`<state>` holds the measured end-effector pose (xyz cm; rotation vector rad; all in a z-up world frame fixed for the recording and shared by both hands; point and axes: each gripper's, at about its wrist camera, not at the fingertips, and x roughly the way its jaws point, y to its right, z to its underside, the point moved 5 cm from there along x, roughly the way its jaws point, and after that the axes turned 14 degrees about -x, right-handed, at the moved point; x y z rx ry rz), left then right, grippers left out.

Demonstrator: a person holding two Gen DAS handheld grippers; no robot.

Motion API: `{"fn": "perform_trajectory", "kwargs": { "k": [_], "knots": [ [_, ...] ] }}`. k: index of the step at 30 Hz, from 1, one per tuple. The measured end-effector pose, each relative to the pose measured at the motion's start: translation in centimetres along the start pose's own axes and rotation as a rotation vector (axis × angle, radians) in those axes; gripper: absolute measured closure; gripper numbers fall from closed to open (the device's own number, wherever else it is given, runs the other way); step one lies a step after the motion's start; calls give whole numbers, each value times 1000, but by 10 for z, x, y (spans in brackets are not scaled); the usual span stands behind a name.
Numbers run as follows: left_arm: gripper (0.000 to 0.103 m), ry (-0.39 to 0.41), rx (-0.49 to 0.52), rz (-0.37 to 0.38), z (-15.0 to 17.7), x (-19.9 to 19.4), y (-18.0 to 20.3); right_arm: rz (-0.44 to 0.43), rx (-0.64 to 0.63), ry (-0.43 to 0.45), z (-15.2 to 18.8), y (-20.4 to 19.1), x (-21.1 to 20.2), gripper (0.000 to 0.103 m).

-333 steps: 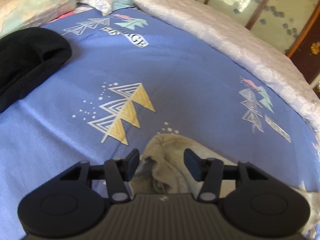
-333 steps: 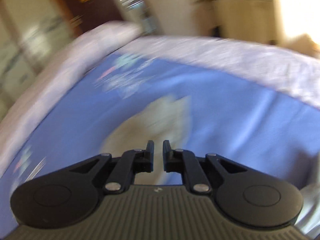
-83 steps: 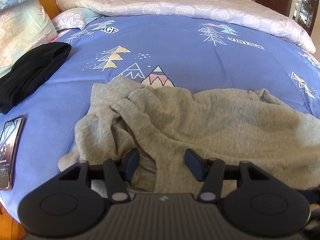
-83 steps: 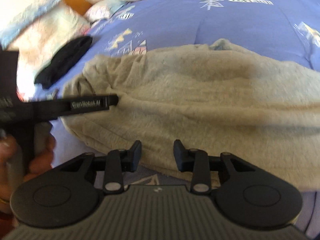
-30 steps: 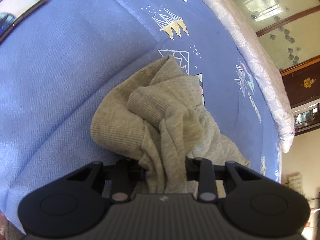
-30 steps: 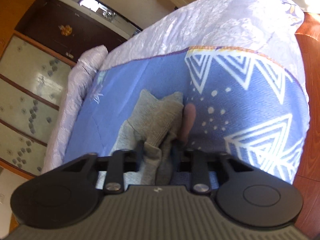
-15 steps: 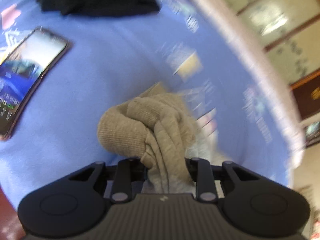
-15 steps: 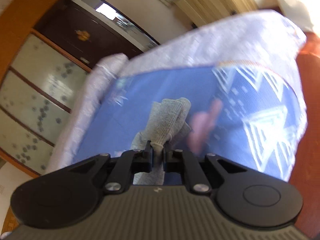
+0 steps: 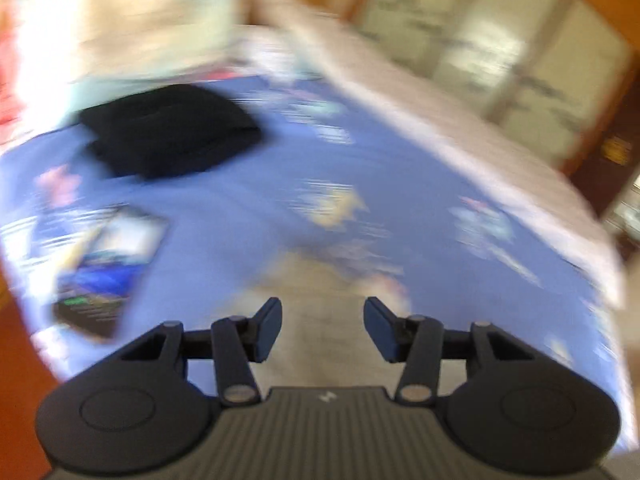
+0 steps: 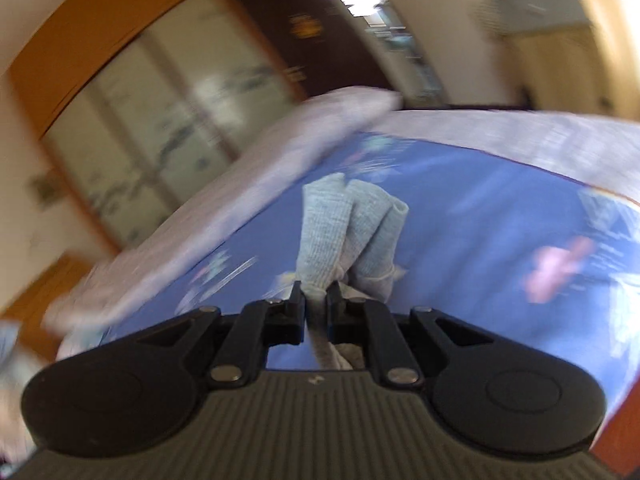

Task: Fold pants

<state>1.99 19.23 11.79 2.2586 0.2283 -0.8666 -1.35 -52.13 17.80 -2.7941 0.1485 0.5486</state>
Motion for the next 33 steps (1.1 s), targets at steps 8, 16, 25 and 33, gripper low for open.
{"fn": "perform_trajectory", "kwargs": {
  "k": [8,16,25,33],
  "knots": [
    [30,-480,248,324,117,76,131,-215,-360,-216,80,-153,63,91],
    [12,-694,209,321,165,124,158,-157,-584,-272,117,-184,80,91],
    [75,-702,354,271,198,135,191,-180,-808,-232,136,-203,78,86],
    [85,-675,314,252,191,137,168,-263,-568,-279,120,-159,60,63]
  ]
}}
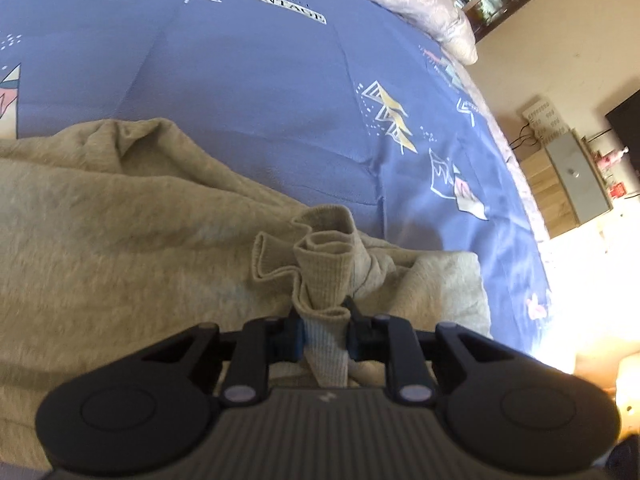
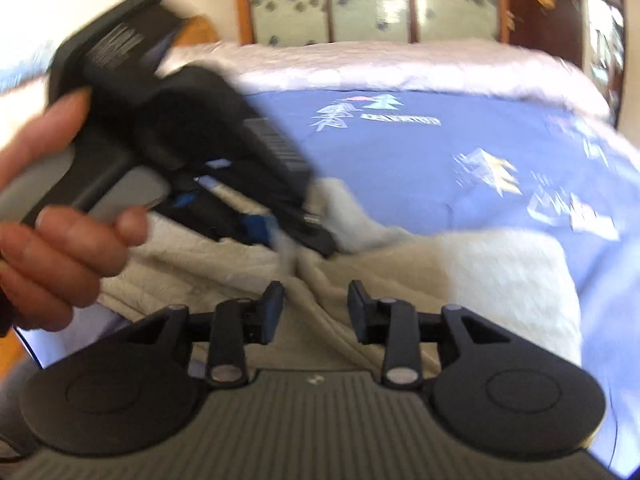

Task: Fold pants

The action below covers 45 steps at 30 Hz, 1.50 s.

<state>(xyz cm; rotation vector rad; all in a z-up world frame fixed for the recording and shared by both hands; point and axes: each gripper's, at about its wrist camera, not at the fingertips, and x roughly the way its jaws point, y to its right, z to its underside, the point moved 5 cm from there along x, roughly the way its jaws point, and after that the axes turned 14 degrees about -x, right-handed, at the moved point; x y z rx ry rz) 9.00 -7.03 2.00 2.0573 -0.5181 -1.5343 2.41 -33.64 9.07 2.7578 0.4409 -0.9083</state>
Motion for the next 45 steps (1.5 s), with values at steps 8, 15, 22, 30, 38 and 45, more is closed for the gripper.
{"fn": "perform_trajectory", "kwargs": {
  "k": [8,15,22,30,38,45],
  "knots": [
    [85,123,56,-67,4,-20,-10,65,382,39,29,75,-37,63],
    [85,204,71,-122,8,-26,-27,192,562,4,53,108,-39,53],
    [83,193,45,-160,11,-14,-49,127,577,-70,65,95,-21,82],
    [78,222,101,-205,15,-10,-47,196,483,-86,63,86,-9,84],
    [76,237,141,-244,18,-9,-43,166,560,-62,72,95,-13,84],
    [74,248,164,-267,20,-9,-42,122,657,-39,79,105,-18,83]
  ]
}}
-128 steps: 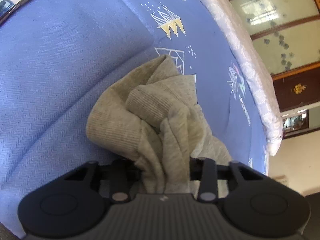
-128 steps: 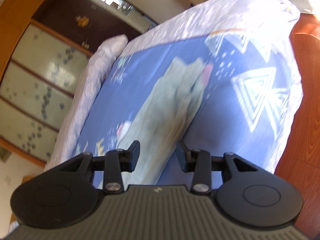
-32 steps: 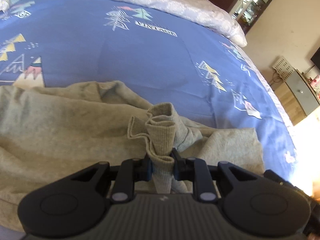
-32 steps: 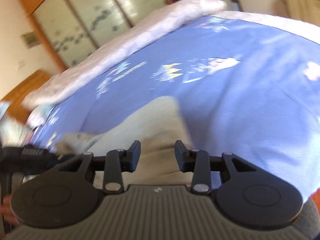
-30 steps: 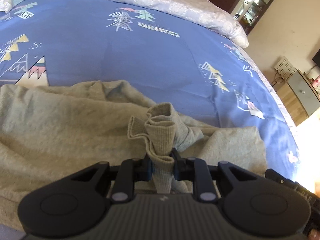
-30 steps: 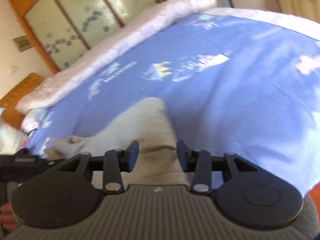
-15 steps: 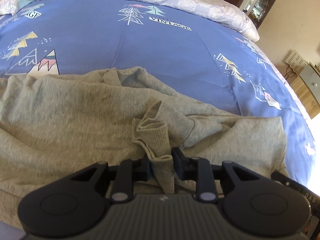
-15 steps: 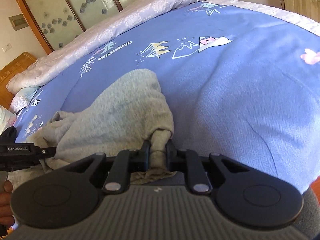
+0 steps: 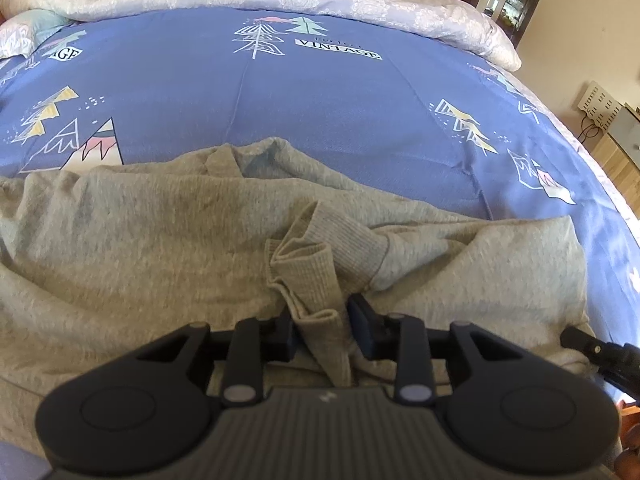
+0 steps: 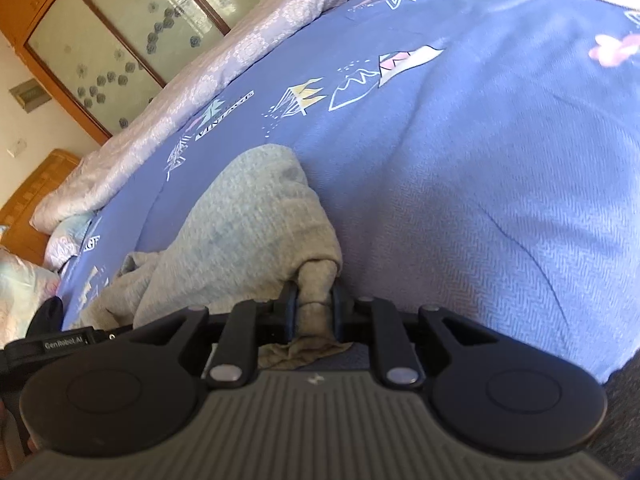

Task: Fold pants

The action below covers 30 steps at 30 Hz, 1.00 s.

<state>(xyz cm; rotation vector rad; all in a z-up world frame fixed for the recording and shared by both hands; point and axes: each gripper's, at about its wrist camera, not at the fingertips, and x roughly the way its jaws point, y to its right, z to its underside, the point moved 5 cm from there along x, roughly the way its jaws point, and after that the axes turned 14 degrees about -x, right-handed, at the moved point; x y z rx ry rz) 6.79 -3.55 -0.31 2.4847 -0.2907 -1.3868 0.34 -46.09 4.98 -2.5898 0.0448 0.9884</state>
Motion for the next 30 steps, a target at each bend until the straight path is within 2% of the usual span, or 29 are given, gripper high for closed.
{"fn": "perform_trajectory", "kwargs": {
  "k": [12,16,20,23,30],
  "knots": [
    [72,7,7,-5,1,0,0,-99,157,6,0,25,-6,78],
    [71,10,10,-8,1,-1,0,-146,168,14,-1,21,-9,57],
    [70,14,13,-11,1,-1,0,-150,100,16,-5,8,-9,37],
    [70,17,17,-14,1,-1,0,-122,52,15,-6,-2,-6,35],
    [68,23,23,-21,2,-1,0,-100,46,20,-5,-6,-1,33]
  ]
}}
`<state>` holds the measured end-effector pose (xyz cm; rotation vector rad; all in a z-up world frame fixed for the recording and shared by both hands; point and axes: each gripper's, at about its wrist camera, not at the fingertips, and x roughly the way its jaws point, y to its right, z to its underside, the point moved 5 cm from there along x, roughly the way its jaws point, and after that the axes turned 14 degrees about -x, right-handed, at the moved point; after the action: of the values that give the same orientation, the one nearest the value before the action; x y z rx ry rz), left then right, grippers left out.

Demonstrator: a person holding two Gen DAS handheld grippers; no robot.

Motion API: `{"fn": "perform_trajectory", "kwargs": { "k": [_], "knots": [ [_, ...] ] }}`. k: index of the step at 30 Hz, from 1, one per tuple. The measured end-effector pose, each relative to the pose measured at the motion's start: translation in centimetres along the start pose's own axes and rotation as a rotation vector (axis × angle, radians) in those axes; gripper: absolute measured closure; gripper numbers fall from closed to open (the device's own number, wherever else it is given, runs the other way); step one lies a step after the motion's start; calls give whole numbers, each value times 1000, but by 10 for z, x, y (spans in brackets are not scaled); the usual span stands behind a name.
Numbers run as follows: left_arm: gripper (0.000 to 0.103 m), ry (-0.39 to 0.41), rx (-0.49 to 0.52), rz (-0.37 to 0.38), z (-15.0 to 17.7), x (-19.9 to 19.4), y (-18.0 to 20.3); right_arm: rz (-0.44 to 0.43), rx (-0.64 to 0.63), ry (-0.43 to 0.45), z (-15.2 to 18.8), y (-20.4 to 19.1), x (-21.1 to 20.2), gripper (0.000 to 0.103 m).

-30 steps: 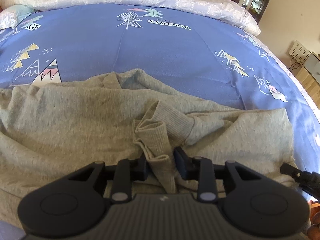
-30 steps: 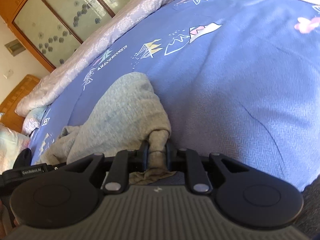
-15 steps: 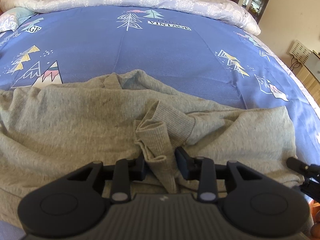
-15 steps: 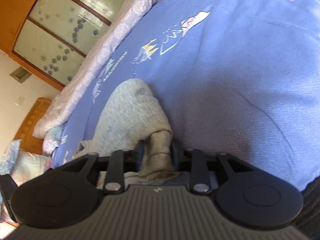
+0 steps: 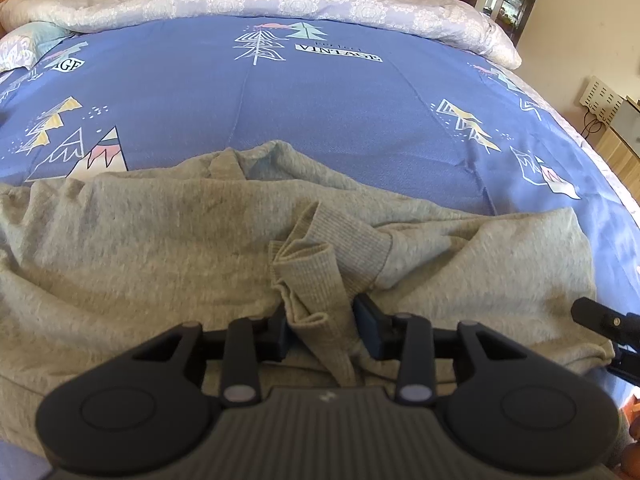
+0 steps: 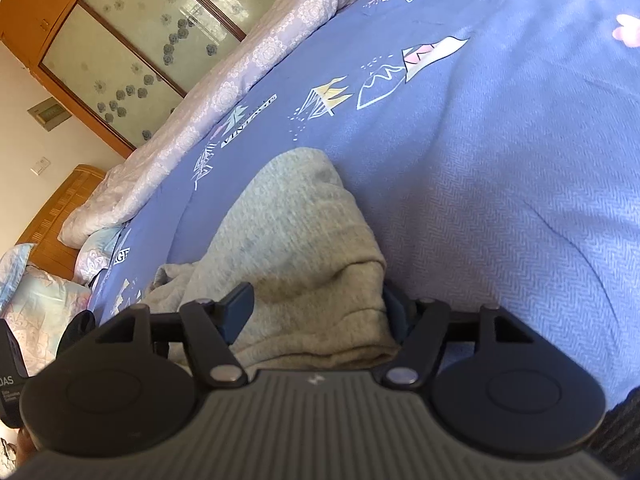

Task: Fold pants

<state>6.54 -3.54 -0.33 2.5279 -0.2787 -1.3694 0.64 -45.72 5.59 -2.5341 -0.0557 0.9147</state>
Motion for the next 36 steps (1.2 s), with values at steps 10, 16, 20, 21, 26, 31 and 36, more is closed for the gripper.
{"fn": "perform_trajectory", "kwargs": {
  "k": [10,16,20,21,26,31,36],
  "knots": [
    [65,-1,11,-22,0,-1,1,-13,56,-21,-4,1,5,33],
    [62,0,19,-36,0,0,2,-7,86,-53,-7,1,6,34],
    [62,0,19,-36,0,-1,1,15,77,-62,-8,-1,6,38],
    [62,0,19,-37,0,-1,1,27,58,-63,-8,-3,6,38],
    [62,0,19,-38,0,0,1,112,-45,-68,-5,-12,8,68],
    [60,0,22,-43,0,0,0,179,-120,-53,-2,-12,5,85],
    [59,1,27,-50,0,0,0,228,-207,-34,2,-20,6,85]
  ]
}}
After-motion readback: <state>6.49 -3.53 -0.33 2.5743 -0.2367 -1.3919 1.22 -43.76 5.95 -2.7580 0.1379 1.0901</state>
